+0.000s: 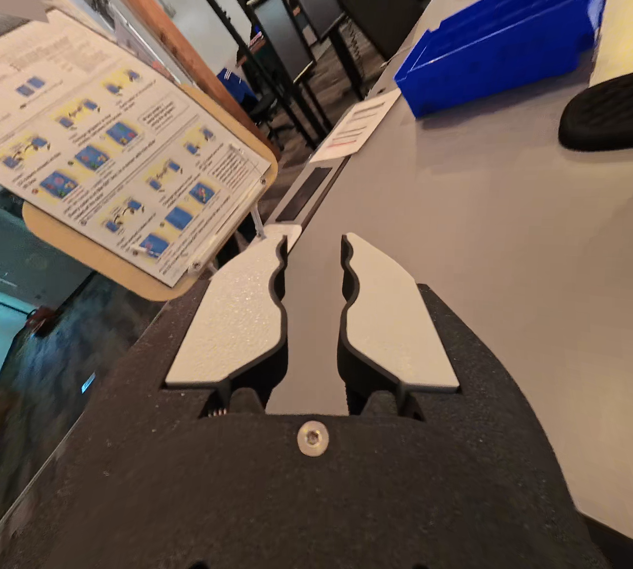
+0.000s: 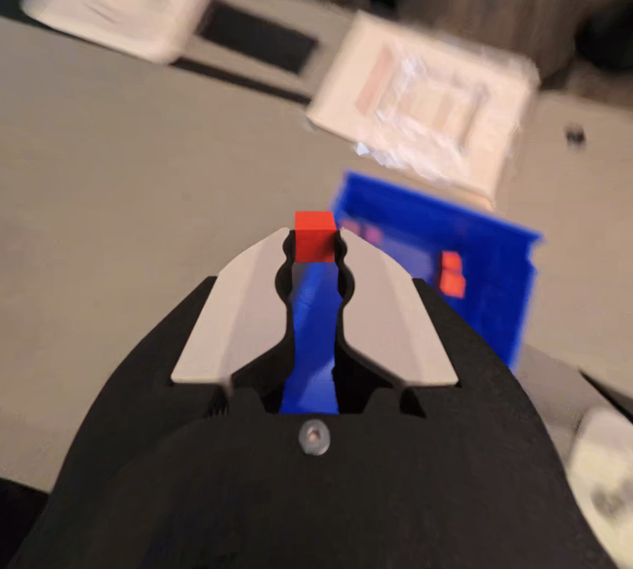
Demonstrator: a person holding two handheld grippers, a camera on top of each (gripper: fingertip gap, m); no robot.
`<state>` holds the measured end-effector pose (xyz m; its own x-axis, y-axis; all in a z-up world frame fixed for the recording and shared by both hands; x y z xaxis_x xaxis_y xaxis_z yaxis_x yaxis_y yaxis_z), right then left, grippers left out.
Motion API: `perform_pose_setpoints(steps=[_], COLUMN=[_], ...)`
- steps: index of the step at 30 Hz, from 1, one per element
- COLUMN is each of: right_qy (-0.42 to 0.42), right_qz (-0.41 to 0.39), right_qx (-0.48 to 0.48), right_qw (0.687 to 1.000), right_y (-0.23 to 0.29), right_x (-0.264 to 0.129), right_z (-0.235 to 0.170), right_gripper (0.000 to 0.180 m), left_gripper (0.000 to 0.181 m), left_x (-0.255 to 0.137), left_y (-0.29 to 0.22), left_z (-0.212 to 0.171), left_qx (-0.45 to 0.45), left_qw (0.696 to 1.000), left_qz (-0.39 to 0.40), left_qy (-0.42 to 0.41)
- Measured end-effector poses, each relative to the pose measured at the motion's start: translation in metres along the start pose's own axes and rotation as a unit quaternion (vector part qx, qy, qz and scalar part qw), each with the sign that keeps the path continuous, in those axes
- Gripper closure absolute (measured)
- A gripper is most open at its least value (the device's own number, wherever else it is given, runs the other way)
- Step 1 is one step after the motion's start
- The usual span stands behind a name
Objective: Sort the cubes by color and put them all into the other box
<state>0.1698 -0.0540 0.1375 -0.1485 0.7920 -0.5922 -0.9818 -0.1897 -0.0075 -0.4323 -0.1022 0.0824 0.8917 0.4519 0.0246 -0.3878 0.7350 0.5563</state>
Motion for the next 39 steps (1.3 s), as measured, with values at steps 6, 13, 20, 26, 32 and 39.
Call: perform_pose_setpoints(steps=[6,13,20,26,32,39], right_qy=[0.244,0.297,0.283,0.139,-0.064,-0.206], right_qz=[-0.077,-0.085,-0.113,-0.096,-0.006,0.244], right_qx=[0.027,0.049,0.045,0.038,-0.001,-0.073], right_qw=[0.966,0.950,0.951,0.985,0.998,0.945], right_y=[-0.101,-0.124,-0.134,-0.105,-0.003,0.138], right_x=[0.093,0.143,0.155,0.101,0.003,-0.052], right_z=[-0.086,-0.110,-0.115,-0.076,-0.018,0.008], right_gripper=[0.158,0.158,0.158,0.148,0.142,0.142], left_gripper=[0.152,0.152,0.154,0.153,0.153,0.153], left_x=[0.001,0.006,0.003,-0.016,-0.080,-0.188], left_y=[-0.014,-0.022,-0.023,-0.028,0.018,0.099], left_z=[-0.007,0.000,0.004,0.010,0.000,-0.054], left_qx=[0.005,0.022,0.018,0.029,0.050,-0.048], left_qw=[0.999,0.997,0.997,0.996,0.976,0.910], left_qz=[-0.004,-0.015,-0.016,0.001,0.110,0.169], left_qy=[0.040,0.070,0.076,0.085,0.179,0.375])
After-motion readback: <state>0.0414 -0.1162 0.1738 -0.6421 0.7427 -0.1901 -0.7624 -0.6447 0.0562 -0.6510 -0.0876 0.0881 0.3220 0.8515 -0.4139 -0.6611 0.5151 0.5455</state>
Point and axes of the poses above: each gripper's, where its closed fingertips meet, x out along the fingers, z out of its top, y = z × x across the jaws, the point moved 10 cm from there along -x, back along the fingers, and after that the axes turned 13 degrees about -y, right-handed, at the moved point
